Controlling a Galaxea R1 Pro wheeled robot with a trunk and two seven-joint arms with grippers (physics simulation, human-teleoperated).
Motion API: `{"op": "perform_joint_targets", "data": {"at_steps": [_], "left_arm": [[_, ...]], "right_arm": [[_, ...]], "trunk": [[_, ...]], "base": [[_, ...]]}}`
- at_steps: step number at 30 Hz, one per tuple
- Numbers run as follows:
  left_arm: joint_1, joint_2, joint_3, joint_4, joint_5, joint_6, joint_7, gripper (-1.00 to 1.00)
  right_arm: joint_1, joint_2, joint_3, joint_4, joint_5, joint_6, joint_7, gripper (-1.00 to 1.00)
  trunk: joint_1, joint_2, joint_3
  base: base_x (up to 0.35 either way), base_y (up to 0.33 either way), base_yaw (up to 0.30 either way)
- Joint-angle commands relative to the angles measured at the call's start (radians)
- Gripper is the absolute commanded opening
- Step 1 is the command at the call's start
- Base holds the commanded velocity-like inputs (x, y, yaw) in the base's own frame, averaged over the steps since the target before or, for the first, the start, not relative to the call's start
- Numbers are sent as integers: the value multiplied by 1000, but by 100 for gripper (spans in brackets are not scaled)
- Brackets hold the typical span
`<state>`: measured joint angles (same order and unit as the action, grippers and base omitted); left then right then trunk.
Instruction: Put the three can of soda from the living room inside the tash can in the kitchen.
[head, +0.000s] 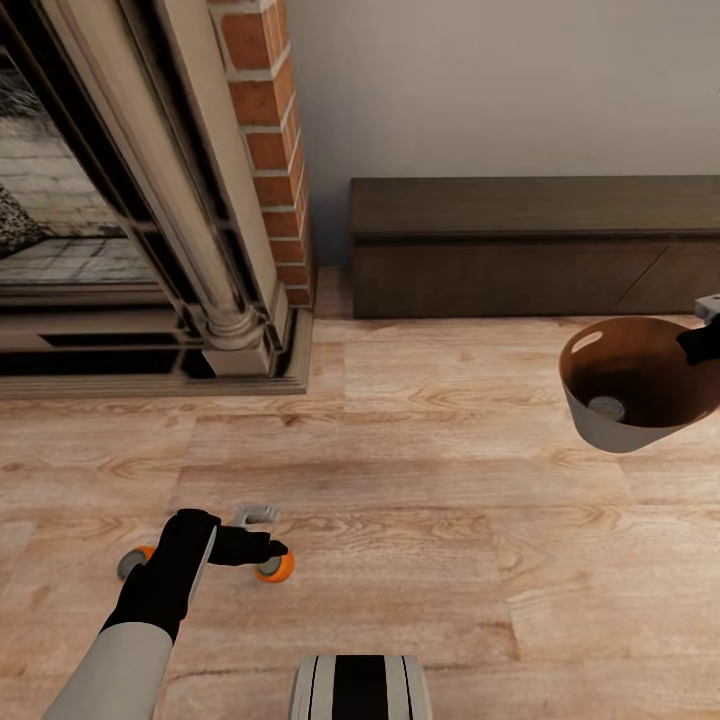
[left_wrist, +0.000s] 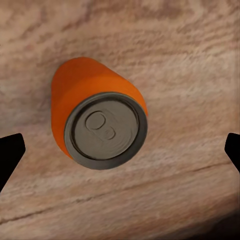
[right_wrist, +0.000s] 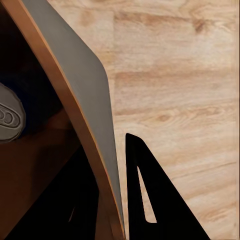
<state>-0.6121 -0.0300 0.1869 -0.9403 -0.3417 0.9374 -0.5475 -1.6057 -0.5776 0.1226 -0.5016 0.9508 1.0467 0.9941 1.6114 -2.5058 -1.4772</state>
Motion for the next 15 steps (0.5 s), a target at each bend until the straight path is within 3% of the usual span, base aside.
{"op": "perform_joint_targets", "data": {"at_steps": [1,15], "left_arm": [[0,0,0,0,0,0,0,100],[0,1,0,-1,2,0,0,100]], "right_arm": [[0,0,0,0,0,1,1,-100],[4,-4,0,-1,0,1,1,-100]], "trunk": [[0,0,0],[0,0,0]], "base": [[2,-4,0],[40,21,0]]}}
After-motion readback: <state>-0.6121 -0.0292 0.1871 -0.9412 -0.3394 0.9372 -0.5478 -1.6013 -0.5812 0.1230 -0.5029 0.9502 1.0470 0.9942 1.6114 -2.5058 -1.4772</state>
